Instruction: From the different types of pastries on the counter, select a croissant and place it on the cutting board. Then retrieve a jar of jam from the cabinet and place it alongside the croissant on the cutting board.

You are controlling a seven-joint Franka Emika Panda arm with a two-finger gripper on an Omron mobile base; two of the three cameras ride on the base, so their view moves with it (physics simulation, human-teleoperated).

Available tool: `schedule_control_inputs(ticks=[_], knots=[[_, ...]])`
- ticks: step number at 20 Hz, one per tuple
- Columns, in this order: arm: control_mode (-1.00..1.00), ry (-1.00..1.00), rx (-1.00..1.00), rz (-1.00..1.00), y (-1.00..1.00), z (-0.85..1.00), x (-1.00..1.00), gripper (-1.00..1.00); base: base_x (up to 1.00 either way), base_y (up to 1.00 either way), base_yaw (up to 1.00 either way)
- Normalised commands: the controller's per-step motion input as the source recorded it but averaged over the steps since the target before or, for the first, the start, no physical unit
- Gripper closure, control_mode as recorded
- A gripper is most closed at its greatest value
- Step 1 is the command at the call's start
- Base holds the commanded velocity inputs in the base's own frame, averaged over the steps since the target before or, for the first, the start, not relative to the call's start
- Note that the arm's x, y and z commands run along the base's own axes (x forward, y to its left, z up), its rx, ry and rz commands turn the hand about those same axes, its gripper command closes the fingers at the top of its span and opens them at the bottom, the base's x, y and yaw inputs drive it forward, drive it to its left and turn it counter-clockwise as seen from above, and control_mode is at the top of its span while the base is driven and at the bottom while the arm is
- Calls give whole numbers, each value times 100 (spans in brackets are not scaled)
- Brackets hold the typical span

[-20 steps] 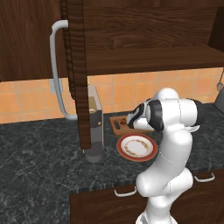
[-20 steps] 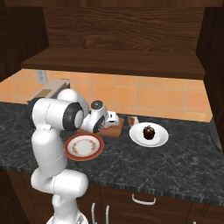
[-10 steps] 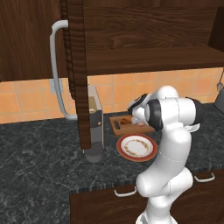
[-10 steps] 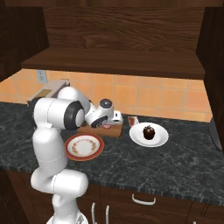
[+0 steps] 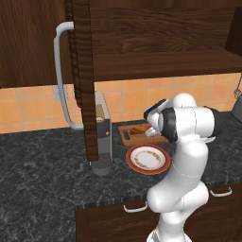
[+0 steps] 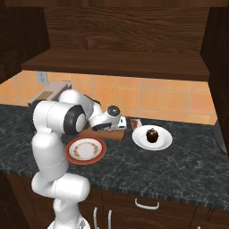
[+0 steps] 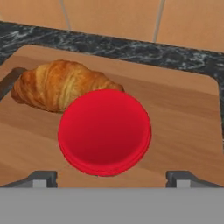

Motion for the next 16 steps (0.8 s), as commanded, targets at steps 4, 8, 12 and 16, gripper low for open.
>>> schedule_control_inputs(ticks=[4, 8, 12, 16], knots=[[-100, -3, 0, 12, 0, 42, -44, -100, 0, 0, 0], [-100, -20, 0, 11, 0, 44, -65, -100, 0, 0, 0], [-100, -36, 0, 1, -4, 16, -76, -100, 0, 0, 0], [-100, -13, 0, -1, -6, 18, -42, -100, 0, 0, 0]])
